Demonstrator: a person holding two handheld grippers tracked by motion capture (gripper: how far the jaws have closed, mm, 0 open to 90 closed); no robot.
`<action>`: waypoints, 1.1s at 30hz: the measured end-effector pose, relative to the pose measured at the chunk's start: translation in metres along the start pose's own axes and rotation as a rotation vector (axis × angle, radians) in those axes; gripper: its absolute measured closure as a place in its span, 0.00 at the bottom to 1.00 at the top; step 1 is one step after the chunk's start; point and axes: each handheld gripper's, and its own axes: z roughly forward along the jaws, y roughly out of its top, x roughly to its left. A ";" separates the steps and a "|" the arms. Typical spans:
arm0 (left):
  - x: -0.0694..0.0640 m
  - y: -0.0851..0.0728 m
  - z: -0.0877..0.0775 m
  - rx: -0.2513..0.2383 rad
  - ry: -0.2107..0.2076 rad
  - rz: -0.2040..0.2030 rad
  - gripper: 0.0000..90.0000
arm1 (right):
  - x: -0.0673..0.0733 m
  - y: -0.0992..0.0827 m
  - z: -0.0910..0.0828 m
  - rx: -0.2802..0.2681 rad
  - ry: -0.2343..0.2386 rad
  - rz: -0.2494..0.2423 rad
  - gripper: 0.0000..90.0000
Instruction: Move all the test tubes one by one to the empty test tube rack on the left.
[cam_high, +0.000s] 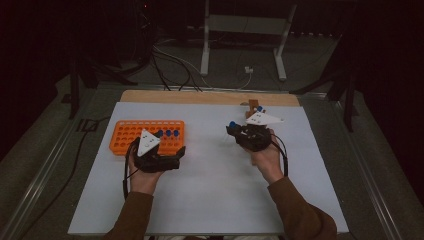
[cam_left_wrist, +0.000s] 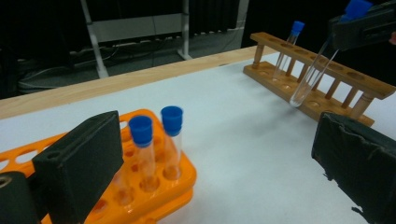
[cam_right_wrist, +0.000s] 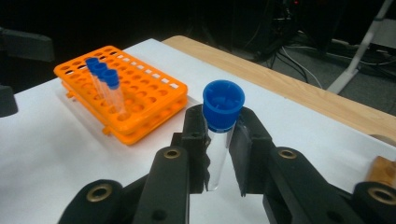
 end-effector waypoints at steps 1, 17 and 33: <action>-0.001 0.001 0.001 0.000 -0.004 0.003 0.03 | 0.002 0.000 0.001 0.004 0.003 0.002 0.85; -0.026 0.010 0.021 0.015 -0.060 0.057 0.06 | 0.021 0.002 0.010 0.008 0.068 -0.008 0.85; -0.048 0.012 0.052 0.081 -0.089 0.104 0.29 | 0.040 0.005 0.018 0.014 0.132 -0.016 0.85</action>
